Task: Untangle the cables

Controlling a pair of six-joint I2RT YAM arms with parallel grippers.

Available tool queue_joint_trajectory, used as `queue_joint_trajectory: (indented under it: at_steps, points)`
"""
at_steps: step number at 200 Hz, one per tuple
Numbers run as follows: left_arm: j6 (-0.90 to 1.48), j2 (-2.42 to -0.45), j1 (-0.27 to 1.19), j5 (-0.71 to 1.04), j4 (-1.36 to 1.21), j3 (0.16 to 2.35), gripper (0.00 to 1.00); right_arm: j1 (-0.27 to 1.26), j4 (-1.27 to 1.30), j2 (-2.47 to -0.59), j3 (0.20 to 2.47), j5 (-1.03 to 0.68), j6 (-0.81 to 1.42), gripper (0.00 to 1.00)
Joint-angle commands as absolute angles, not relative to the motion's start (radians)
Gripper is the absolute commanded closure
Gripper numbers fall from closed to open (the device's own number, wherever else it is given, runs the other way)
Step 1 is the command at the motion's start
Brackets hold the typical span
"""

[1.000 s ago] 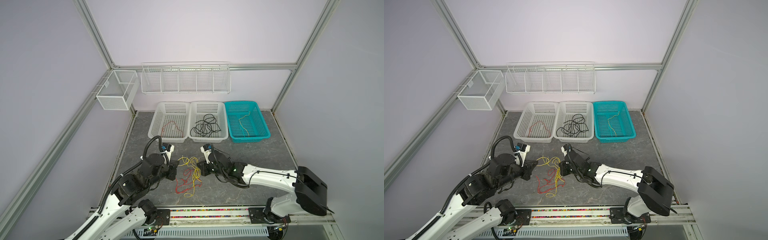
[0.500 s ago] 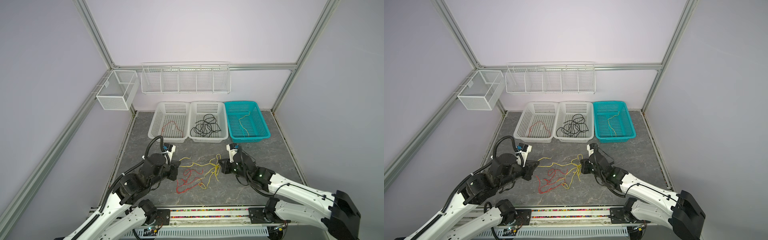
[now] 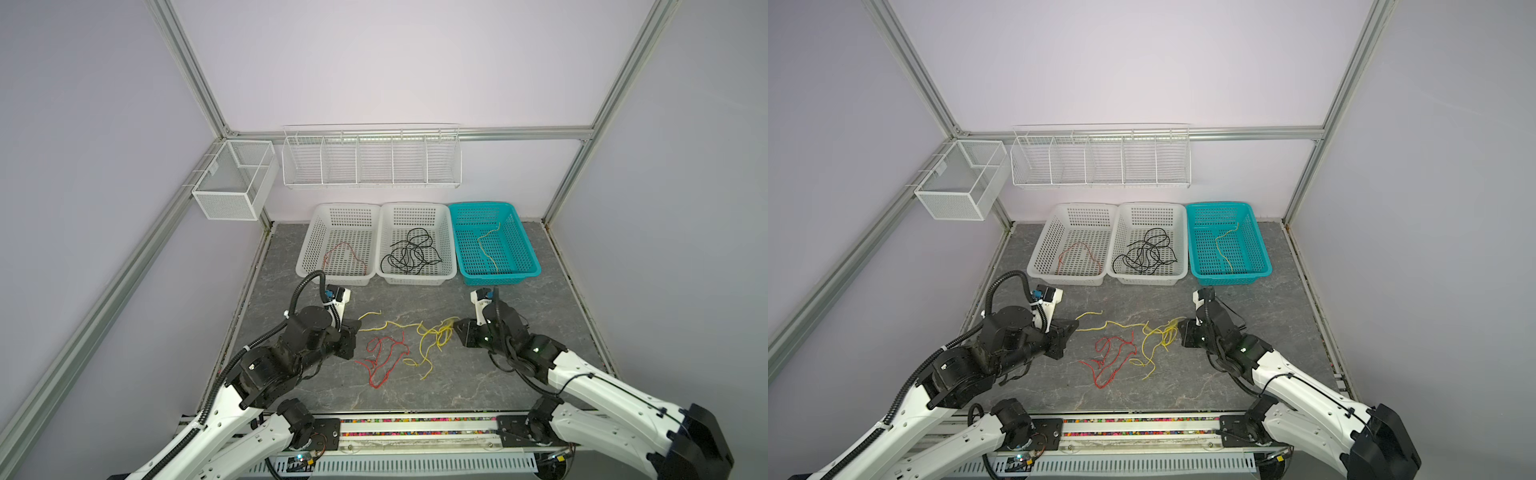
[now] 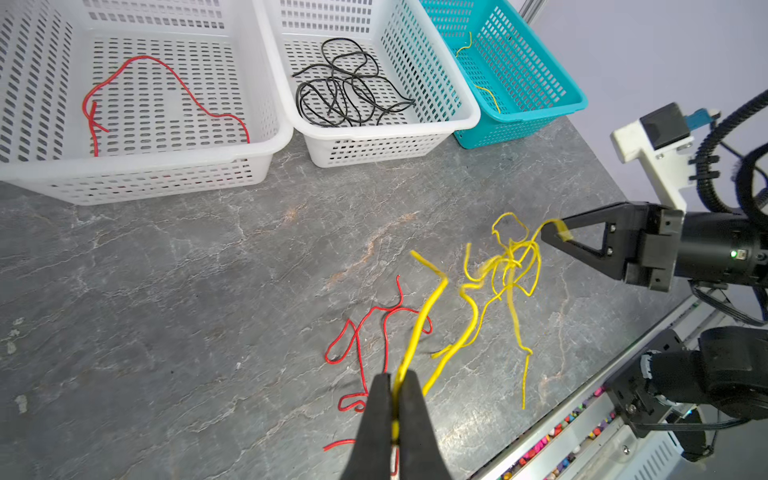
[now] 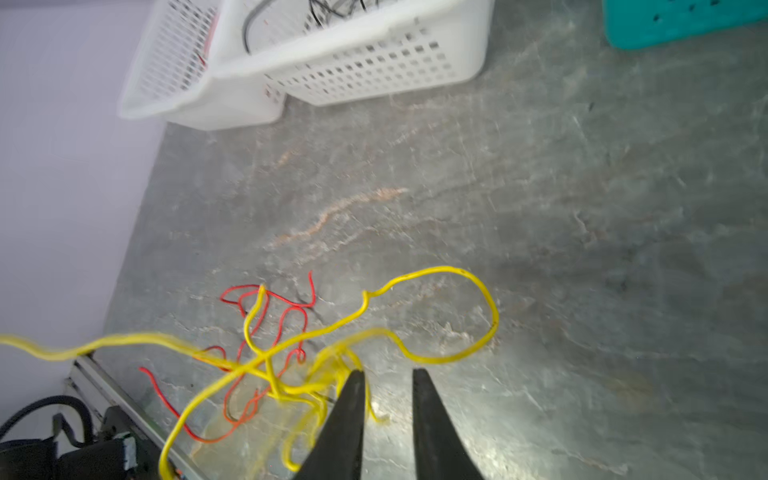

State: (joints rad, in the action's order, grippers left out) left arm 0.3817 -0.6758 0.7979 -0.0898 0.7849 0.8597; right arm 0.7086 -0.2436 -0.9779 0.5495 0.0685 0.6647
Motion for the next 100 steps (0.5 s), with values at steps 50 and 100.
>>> queue_joint_trajectory:
  at_steps: [50, 100]
  points:
    - [0.371, -0.656, 0.789, -0.114, 0.799, 0.86, 1.0, 0.8, -0.254, -0.99, 0.607, 0.04, 0.591, 0.48]
    - [0.369, -0.669, 0.79, -0.104, 0.799, 0.861, 1.0, 0.982, -0.115, -1.227, 0.724, 0.03, 0.527, 0.37]
